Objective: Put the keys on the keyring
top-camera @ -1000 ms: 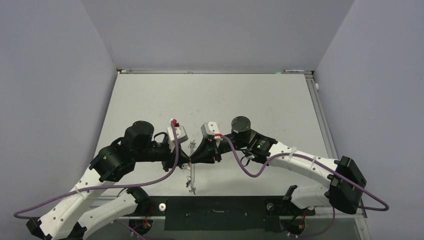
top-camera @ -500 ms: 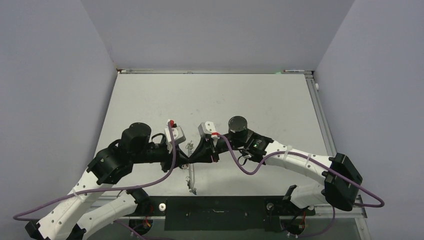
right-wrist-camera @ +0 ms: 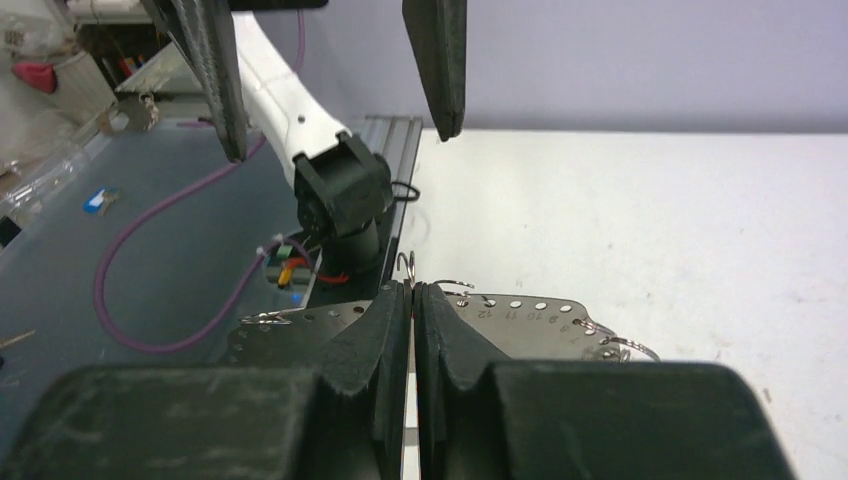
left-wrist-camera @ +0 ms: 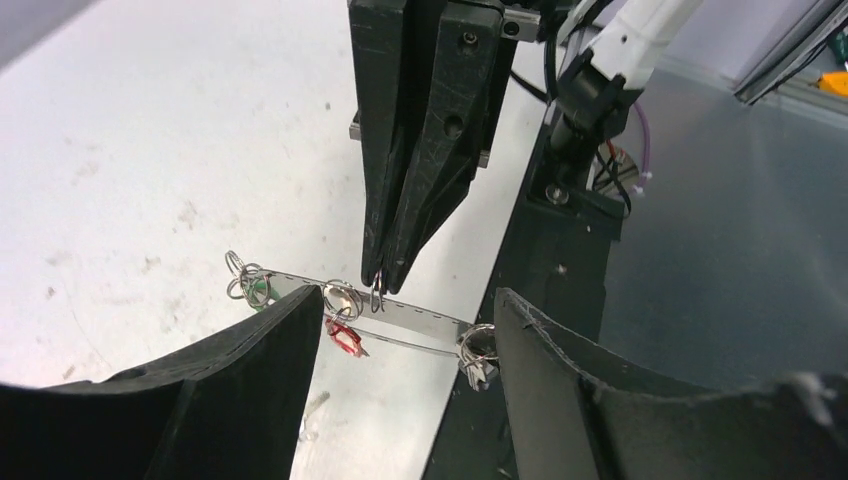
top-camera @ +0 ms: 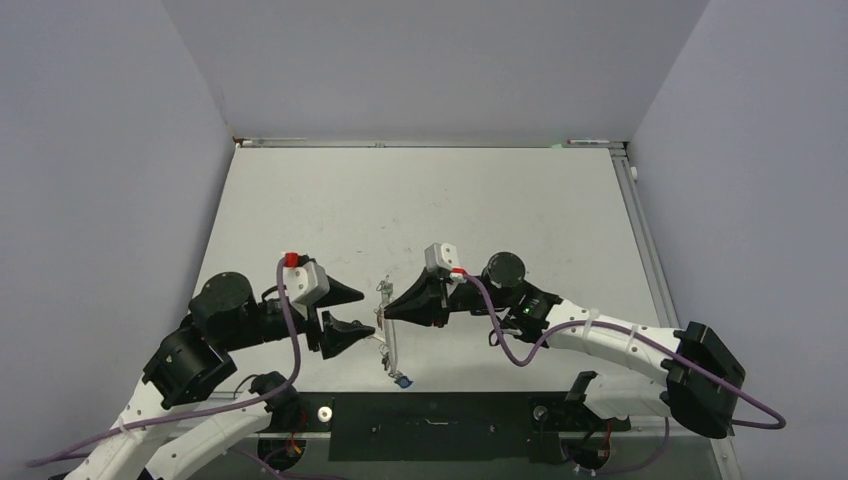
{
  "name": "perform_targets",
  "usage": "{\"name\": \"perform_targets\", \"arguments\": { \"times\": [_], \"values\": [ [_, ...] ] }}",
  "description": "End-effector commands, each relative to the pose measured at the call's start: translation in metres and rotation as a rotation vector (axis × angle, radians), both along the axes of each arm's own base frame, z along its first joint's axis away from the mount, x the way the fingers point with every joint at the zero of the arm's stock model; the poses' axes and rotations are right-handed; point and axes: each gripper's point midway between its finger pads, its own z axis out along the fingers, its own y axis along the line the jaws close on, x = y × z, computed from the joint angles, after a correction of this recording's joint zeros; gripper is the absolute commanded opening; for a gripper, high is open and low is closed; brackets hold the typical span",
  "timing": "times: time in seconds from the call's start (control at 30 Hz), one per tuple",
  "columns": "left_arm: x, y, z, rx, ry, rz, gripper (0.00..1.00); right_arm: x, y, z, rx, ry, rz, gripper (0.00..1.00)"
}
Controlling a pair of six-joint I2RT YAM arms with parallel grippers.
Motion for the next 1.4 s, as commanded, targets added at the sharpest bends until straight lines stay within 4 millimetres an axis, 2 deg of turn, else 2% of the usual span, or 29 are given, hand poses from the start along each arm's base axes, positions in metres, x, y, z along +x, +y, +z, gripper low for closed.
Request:
{"name": "perform_targets", "arguments": {
  "times": [0.0,0.2,0.3,0.37,0.57,0.7,0.93,1.07,1.37],
  "values": [
    [-0.002,-0.007,0.029,-0.169,-0.127,-0.026,0.59,0.0,-0.013,0.074,0.274,-0.112,-0.04,0.05],
    [-0.011,-0.007,0.037,-0.341,-0.269,-0.067,0.52,-0.011,-0.035,0.105,0.46,-0.099,-0.027,0.05],
    [-0.014,-0.008,0.034,-0.399,-0.314,-0.082,0.48,-0.019,-0.044,0.115,0.544,-0.06,0.004,0.05],
    [-0.015,-0.008,0.039,-0.443,-0.355,-0.086,0.45,-0.025,-0.048,0.121,0.585,-0.039,0.036,0.05],
    [-0.014,-0.01,0.039,-0.495,-0.394,-0.094,0.34,-0.036,-0.052,0.126,0.633,-0.007,0.112,0.05],
    [-0.019,-0.01,0.042,-0.526,-0.417,-0.117,0.27,-0.031,-0.046,0.121,0.625,0.023,0.108,0.05],
    [-0.023,-0.009,0.042,-0.557,-0.426,-0.134,0.24,-0.027,-0.039,0.116,0.629,0.074,0.126,0.05],
    [-0.021,-0.01,0.039,-0.548,-0.416,-0.133,0.19,-0.03,-0.037,0.116,0.646,0.096,0.162,0.05],
    [-0.015,-0.014,0.029,-0.506,-0.385,-0.127,0.19,-0.034,-0.033,0.118,0.65,0.098,0.189,0.05]
  ]
}}
